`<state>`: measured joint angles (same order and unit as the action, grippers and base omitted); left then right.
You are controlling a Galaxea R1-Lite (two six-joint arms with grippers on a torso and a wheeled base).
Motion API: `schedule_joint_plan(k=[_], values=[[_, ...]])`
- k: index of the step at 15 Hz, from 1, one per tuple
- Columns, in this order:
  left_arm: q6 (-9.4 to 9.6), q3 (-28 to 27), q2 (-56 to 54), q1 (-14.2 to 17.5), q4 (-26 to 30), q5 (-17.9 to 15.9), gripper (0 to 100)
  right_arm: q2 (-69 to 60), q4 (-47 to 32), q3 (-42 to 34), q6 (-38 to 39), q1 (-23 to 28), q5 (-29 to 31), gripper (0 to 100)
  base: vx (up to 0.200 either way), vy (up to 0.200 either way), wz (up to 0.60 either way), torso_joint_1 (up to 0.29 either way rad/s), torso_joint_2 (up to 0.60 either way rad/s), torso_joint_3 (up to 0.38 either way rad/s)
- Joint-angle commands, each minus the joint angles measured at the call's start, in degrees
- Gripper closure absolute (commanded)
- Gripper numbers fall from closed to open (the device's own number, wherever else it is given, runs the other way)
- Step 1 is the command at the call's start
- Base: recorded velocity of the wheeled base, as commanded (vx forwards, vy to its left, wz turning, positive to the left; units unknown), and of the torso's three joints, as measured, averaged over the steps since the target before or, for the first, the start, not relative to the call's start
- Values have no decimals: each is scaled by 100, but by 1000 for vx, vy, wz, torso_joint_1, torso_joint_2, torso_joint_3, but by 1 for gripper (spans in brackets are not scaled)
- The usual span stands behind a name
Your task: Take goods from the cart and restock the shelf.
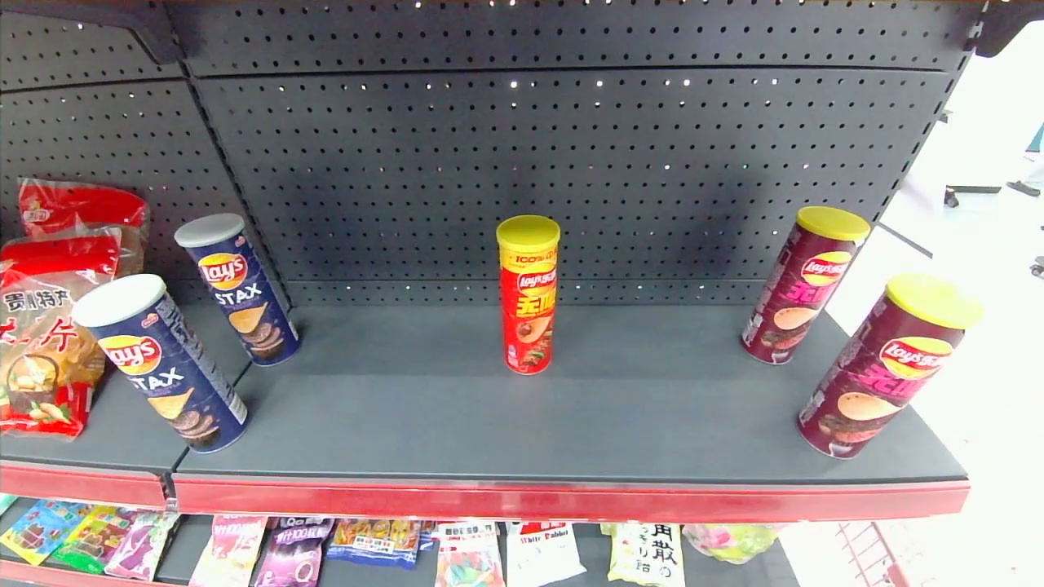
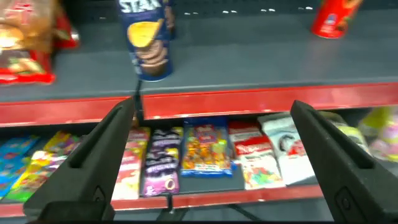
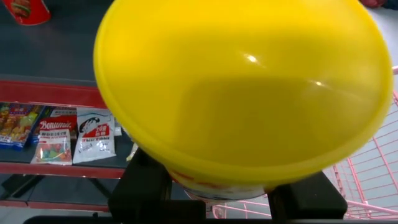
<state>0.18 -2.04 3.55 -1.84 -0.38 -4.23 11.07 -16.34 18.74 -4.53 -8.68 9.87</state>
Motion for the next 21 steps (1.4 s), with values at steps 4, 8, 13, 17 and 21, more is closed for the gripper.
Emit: schedule_joint_plan(k=[4, 8, 13, 17, 21], values=[[-792, -3110, 3943, -572, -428, -1256, 0, 528, 183, -46, -4, 7, -267, 100, 0, 0, 0, 0, 0, 0], [166, -3101, 5648, -1319, -894, -2574, 0, 431, 333, 7, 40, -11, -372, 100, 0, 0, 0, 0, 0, 0], [316, -3505, 8083, -1793, -2731, -2644, 0, 449, 333, 51, 93, -2, -574, 100, 0, 0, 0, 0, 0, 0], [377, -4006, 9419, -2004, -3926, -2636, 0, 466, 333, 60, 190, -2, -566, 100, 0, 0, 0, 0, 0, 0], [544, -4938, 10218, -2119, -3944, -2530, 0, 449, 324, 60, 190, 15, -539, 100, 0, 0, 0, 0, 0, 0]])
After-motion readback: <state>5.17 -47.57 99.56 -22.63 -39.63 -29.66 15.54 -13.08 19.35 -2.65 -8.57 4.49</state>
